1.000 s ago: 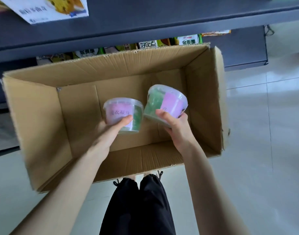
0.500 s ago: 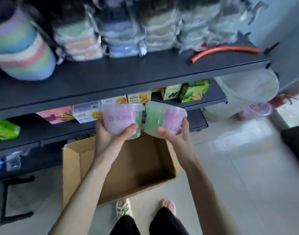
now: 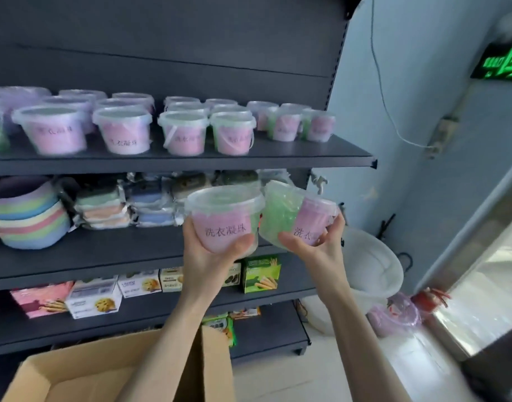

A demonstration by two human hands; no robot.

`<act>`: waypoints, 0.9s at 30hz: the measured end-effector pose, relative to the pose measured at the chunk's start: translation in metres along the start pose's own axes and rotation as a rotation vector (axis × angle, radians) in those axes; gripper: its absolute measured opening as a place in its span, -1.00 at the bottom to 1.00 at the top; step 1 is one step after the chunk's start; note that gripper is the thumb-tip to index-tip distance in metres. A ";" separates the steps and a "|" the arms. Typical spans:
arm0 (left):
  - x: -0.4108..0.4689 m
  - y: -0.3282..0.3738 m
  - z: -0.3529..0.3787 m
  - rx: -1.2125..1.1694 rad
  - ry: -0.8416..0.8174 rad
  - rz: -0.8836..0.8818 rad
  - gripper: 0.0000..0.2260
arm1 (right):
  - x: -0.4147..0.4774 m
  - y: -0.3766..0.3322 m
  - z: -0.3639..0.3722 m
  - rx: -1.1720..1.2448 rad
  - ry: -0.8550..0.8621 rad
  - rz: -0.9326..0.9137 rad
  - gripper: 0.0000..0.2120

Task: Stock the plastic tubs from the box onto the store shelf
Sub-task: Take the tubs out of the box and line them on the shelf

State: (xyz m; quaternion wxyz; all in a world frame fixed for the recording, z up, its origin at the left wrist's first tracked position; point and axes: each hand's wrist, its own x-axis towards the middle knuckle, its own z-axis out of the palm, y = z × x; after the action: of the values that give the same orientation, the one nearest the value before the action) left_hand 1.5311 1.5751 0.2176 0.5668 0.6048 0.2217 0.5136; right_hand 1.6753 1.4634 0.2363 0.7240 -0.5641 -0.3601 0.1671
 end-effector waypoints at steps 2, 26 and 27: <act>0.009 0.009 0.030 -0.017 0.010 0.027 -0.18 | 0.017 -0.009 -0.024 0.003 -0.006 -0.016 -0.05; 0.253 -0.080 0.228 0.418 0.249 0.123 -0.12 | 0.339 0.046 -0.130 -0.458 0.008 -0.080 0.06; 0.254 -0.084 0.230 0.465 0.271 0.124 -0.06 | 0.344 0.050 -0.131 -0.490 0.000 -0.085 0.07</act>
State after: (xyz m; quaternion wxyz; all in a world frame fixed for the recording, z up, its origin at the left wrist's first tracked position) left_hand 1.8531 1.7081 0.2738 0.3455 0.6568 0.3699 0.5589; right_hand 2.0121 1.6112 0.2900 0.5720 -0.7072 -0.4132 0.0443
